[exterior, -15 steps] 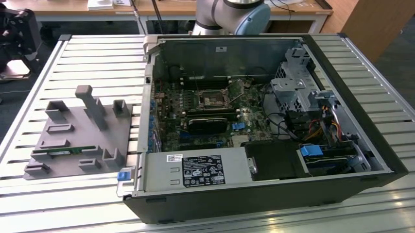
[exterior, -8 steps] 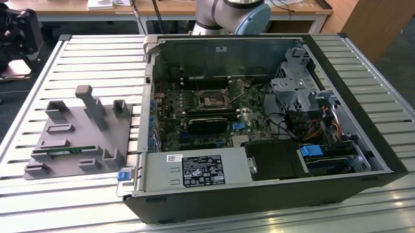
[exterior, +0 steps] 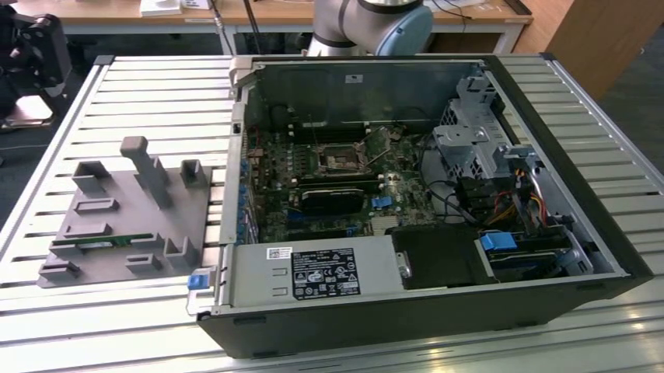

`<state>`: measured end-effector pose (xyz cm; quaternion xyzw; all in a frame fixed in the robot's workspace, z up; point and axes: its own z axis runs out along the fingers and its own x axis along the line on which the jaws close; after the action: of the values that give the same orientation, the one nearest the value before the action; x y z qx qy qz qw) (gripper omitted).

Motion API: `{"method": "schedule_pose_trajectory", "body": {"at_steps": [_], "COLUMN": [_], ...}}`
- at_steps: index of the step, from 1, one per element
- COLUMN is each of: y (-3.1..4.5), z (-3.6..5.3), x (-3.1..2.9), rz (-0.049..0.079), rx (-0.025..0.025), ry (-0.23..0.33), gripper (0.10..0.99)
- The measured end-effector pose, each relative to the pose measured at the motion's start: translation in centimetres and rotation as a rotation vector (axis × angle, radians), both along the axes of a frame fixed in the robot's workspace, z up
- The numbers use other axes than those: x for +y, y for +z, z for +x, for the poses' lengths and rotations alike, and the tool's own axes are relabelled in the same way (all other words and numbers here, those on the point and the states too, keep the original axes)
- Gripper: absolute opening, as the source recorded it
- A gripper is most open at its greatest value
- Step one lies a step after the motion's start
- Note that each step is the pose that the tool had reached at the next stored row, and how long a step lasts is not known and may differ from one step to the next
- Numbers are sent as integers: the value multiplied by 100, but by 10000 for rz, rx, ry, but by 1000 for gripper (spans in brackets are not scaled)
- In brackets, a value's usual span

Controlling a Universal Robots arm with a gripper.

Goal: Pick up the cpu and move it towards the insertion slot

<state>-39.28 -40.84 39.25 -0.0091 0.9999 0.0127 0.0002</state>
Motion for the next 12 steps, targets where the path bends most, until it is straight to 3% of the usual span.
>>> {"method": "schedule_pose_trajectory", "body": {"at_steps": [12], "y": [0], "z": [40], "x": [0], "rz": [0], "rx": [0], "ry": [0], "gripper": [541]}}
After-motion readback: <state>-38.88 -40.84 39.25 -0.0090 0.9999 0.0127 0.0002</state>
